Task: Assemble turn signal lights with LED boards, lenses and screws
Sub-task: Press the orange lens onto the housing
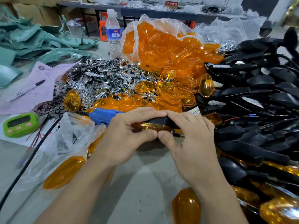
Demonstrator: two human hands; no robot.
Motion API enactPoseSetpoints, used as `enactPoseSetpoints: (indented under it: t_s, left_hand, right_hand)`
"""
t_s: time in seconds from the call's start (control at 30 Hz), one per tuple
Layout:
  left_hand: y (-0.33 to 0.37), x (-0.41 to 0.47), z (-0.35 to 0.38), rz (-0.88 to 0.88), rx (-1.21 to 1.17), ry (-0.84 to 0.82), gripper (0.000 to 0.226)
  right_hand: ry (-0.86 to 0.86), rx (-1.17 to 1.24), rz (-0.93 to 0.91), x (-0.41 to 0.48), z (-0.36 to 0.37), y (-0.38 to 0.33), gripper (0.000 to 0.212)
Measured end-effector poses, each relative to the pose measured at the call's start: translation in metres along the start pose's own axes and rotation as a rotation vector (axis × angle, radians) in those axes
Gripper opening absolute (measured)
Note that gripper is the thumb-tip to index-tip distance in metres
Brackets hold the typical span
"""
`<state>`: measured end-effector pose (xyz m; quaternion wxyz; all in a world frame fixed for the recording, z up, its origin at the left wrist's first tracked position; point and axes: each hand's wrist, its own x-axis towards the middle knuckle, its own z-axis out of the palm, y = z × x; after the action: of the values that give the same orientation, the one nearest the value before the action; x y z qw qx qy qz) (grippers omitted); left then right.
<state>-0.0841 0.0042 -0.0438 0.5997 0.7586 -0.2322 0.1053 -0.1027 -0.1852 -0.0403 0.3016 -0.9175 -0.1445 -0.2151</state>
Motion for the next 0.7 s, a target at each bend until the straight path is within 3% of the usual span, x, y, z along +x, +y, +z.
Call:
enactPoseSetpoints:
  t_s: [0.13, 0.47, 0.57, 0.7]
  left_hand:
    - [0.002, 0.001, -0.001, -0.006, -0.067, -0.038, 0.038]
    - [0.003, -0.004, 0.01, -0.08, -0.147, 0.149, 0.053]
    - [0.008, -0.002, 0.01, -0.147, -0.321, 0.194, 0.067]
    - [0.013, 0.001, 0.006, -0.21, -0.594, 0.075, 0.057]
  right_hand:
    - [0.004, 0.071, 0.017, -0.002, -0.001, 0.002, 0.044]
    - [-0.046, 0.202, 0.059, -0.001, -0.001, 0.001, 0.042]
    - [-0.019, 0.345, 0.066, 0.0, -0.003, 0.0, 0.04]
    - [0.021, 0.475, 0.045, -0.001, -0.005, 0.001, 0.038]
